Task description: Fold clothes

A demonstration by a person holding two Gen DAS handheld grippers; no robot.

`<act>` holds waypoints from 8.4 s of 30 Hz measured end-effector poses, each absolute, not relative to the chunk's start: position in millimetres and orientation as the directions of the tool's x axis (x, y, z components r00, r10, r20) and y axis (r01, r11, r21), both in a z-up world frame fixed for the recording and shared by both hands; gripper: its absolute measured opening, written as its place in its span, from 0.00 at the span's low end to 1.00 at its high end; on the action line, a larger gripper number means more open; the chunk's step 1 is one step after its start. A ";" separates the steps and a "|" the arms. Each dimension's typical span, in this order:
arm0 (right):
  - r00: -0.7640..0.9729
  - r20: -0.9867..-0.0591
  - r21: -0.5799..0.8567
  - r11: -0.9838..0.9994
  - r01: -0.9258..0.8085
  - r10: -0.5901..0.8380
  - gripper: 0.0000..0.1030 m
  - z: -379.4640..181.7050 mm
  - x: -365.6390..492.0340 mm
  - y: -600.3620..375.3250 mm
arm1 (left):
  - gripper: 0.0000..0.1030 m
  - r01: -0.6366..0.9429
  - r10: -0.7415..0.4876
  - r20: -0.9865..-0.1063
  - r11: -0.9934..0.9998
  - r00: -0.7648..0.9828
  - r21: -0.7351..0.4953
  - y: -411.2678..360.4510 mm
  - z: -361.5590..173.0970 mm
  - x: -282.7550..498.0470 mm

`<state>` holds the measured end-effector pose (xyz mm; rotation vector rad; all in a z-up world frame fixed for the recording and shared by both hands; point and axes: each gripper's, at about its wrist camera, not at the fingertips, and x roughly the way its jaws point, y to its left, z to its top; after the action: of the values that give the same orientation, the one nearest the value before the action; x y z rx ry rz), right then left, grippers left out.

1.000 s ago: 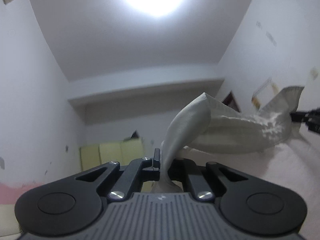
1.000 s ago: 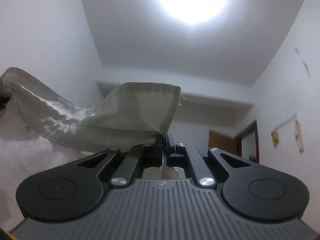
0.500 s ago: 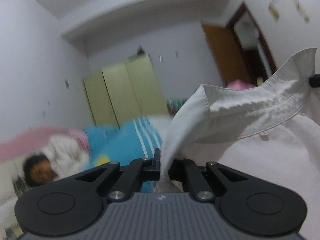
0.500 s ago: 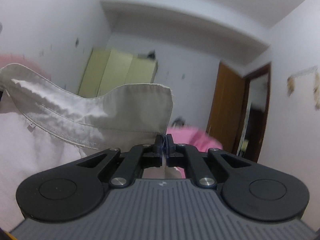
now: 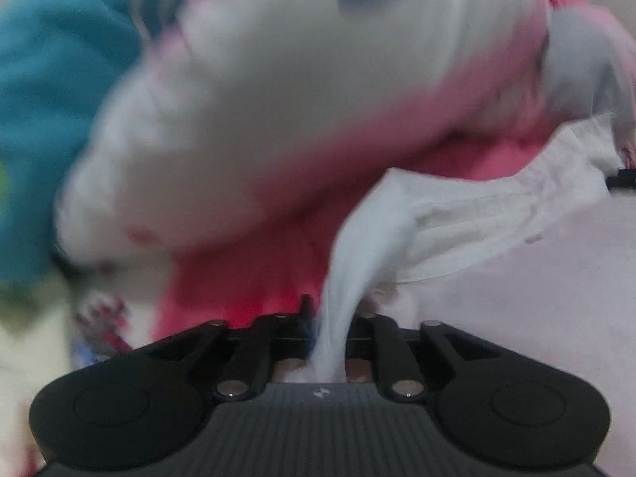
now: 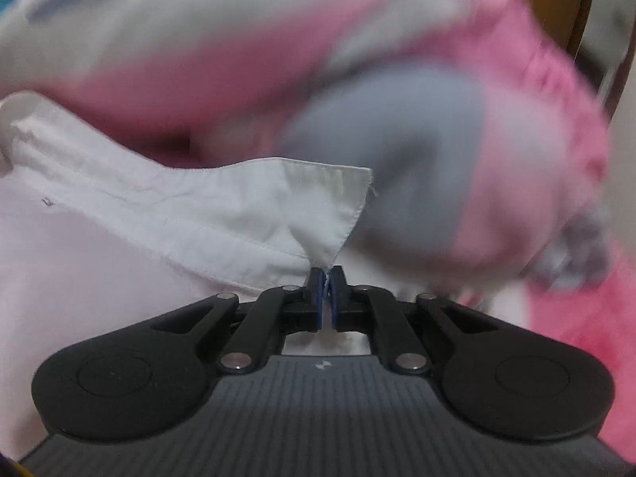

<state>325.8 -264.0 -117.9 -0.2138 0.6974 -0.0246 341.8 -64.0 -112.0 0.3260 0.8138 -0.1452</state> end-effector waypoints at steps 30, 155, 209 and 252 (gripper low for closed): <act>0.852 -0.308 0.248 0.900 -0.358 0.423 0.67 134.4 24.4 -265.0 | 0.64 0.226 -0.329 -0.431 0.935 0.840 -0.274 173.1 173.3 -5.0; 0.642 -0.336 0.917 0.394 0.058 0.689 0.03 -107.5 -101.1 -295.2 | 0.02 0.451 -0.311 -0.664 0.891 0.680 0.046 83.3 -44.7 -167.2; 0.625 -0.454 0.731 0.667 -0.147 0.635 0.01 -15.3 -54.1 -247.3 | 0.30 0.354 -0.499 -0.718 0.863 0.485 -0.361 46.2 -90.2 -85.7; 0.575 -0.464 0.744 0.649 -0.160 0.674 0.01 -20.4 -38.3 -203.5 | 0.02 -0.300 0.227 -0.563 0.953 0.795 -0.039 347.8 62.0 71.1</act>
<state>-38.3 -203.5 -20.4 0.7100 0.8188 0.5395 71.1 347.8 62.0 -0.1291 0.5878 0.2842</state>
